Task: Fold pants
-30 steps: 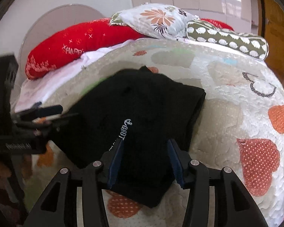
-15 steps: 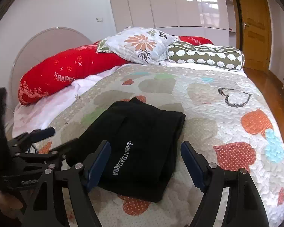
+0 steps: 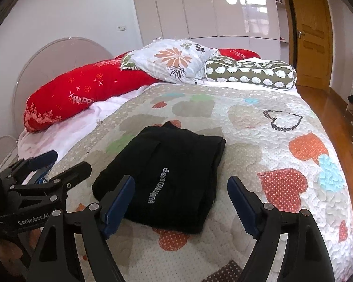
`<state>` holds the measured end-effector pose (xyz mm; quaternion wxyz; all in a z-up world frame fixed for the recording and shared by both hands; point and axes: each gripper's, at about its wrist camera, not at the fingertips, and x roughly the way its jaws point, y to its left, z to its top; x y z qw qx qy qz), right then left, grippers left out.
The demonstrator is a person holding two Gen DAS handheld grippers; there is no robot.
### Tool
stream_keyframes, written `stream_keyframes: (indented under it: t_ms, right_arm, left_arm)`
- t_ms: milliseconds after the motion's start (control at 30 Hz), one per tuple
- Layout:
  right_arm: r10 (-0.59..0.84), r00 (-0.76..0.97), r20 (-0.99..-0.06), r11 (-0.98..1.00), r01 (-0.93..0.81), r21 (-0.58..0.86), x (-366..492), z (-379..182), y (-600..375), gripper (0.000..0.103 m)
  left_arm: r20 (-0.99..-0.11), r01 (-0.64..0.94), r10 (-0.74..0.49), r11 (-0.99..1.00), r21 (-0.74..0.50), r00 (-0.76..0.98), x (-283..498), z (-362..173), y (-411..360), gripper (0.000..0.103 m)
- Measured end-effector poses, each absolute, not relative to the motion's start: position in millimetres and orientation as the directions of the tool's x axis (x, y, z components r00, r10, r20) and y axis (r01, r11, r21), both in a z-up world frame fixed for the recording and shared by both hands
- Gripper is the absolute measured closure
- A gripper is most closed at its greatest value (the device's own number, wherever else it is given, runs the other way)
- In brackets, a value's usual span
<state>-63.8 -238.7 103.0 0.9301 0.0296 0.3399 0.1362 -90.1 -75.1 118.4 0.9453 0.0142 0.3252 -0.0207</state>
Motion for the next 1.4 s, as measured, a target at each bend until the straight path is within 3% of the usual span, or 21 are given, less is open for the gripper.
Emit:
stream_keyframes:
  t_ms: [1400]
  right_arm:
    - [0.284, 0.712, -0.643, 0.959, -0.227, 0.172, -75, 97, -242, 0.02]
  left_arm:
    - [-0.62, 0.074, -0.066, 0.997, -0.012, 0.782, -99, 117, -81, 0.007]
